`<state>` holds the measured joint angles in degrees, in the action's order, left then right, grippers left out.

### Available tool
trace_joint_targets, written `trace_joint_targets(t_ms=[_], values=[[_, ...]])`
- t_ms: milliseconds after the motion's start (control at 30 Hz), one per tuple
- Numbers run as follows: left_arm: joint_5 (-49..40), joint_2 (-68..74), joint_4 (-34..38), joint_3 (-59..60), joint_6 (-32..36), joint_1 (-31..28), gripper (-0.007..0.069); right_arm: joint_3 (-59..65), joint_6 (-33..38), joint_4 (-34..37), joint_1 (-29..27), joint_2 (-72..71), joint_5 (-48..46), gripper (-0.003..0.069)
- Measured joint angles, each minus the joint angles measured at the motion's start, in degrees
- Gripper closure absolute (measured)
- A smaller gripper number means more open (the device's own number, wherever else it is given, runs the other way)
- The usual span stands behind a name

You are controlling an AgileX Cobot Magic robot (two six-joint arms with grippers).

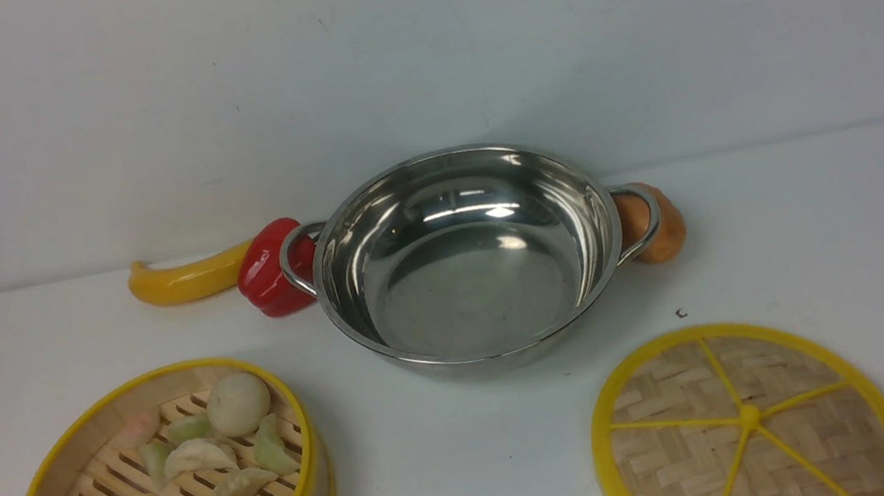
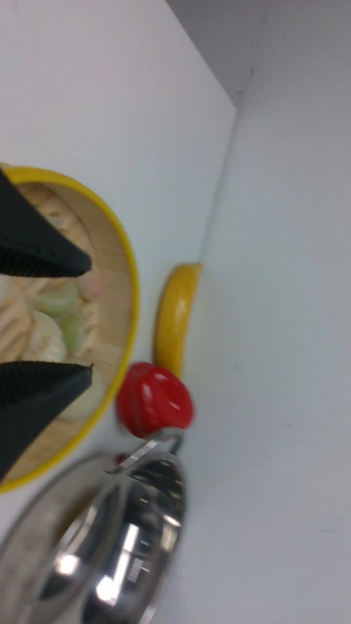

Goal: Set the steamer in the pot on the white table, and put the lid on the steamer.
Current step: 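Grasp the rim of the steamer basket holding the buns with the left gripper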

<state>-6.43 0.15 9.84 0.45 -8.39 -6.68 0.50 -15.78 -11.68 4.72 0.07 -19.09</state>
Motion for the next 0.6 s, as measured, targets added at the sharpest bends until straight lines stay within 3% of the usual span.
trace_joint_targets(t_ms=[167, 333, 500, 600], values=[[8.0, 0.0, 2.5, 0.0, -4.4, 0.0, 0.0383, 0.0, 0.0, 0.0, 0.0, 0.0, 0.0, 0.0416], [10.0, 0.0, 4.5, -1.3, -11.1, 0.0, 0.0383, 0.0, 0.0, 0.0, 0.0, 0.0, 0.0, 0.0416], [-0.5, -0.2, 1.9, -10.2, -11.3, 0.0, 0.0383, 0.0, 0.0, 0.0, 0.0, 0.0, 0.0, 0.0416], [-13.9, 2.4, -0.8, -19.1, -9.2, 0.0, 0.0383, 0.0, 0.0, 0.0, 0.0, 0.0, 0.0, 0.0416]])
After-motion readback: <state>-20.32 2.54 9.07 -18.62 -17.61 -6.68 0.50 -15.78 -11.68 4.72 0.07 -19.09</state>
